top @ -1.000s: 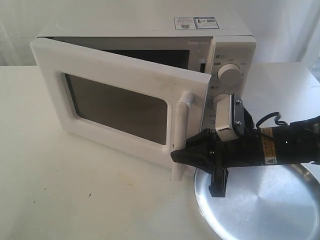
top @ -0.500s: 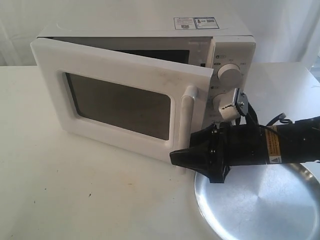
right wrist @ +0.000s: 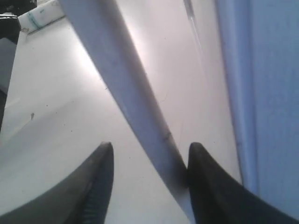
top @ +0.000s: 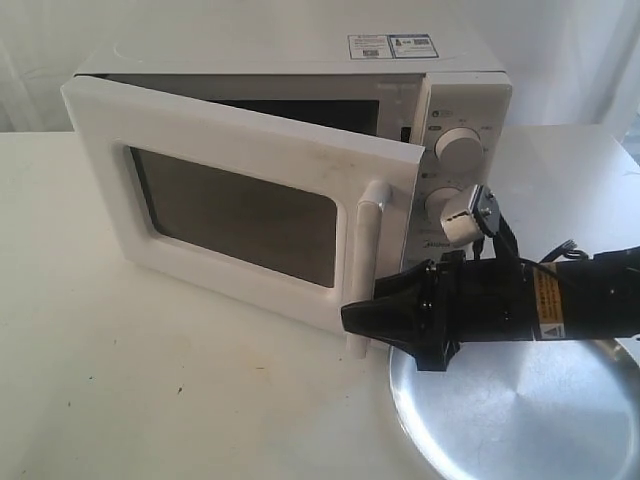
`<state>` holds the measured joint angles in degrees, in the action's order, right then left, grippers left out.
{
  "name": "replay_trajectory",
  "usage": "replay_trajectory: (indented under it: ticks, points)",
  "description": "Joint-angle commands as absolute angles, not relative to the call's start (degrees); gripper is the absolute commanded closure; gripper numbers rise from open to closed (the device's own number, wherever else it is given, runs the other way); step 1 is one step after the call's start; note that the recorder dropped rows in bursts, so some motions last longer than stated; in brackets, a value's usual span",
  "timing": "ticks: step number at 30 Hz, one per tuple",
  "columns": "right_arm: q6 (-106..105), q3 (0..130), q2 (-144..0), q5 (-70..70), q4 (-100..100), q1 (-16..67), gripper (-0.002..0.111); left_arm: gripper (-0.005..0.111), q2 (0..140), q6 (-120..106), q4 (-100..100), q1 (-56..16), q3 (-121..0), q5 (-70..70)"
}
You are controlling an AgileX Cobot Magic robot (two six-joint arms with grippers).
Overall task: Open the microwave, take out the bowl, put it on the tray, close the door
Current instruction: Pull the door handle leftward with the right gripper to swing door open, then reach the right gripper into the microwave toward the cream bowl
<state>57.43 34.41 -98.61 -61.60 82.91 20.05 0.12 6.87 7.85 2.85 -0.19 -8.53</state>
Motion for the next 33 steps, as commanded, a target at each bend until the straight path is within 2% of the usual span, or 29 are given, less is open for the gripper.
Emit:
replay_trajectory:
  ticks: [1,4,5,12,15,19,24,33]
  points:
    - [63.37,31.22,-97.28,-55.54,99.95,21.11,0.085,0.107,0.0,7.15,7.73,2.71,0.0,-8.52]
    - [61.04,31.22,-95.76,-54.23,99.95,21.11,0.105,0.107,0.0,7.15,7.73,2.71,0.0,-8.52]
    - [57.89,31.22,-94.99,-54.23,99.95,21.11,0.108,0.107,0.0,7.15,7.73,2.71,0.0,-8.52]
    - [56.37,31.22,-89.1,-51.47,98.17,21.11,0.108,0.107,0.0,7.15,7.73,2.71,0.0,-8.52]
    - [56.69,31.22,-87.45,-47.94,88.3,21.11,0.108,0.107,0.0,7.15,7.73,2.71,0.0,-8.52]
    - [47.14,31.22,-87.86,-47.56,71.76,21.49,0.108,0.107,0.0,7.15,7.73,2.71,0.0,-8.52]
    - [34.14,31.55,-91.0,-51.25,60.49,24.04,0.108,0.107,0.0,7.15,7.73,2.71,0.0,-8.52]
    - [31.21,44.7,-99.36,-44.33,55.96,31.1,0.108,0.107,0.0,7.15,7.73,2.71,0.0,-8.52]
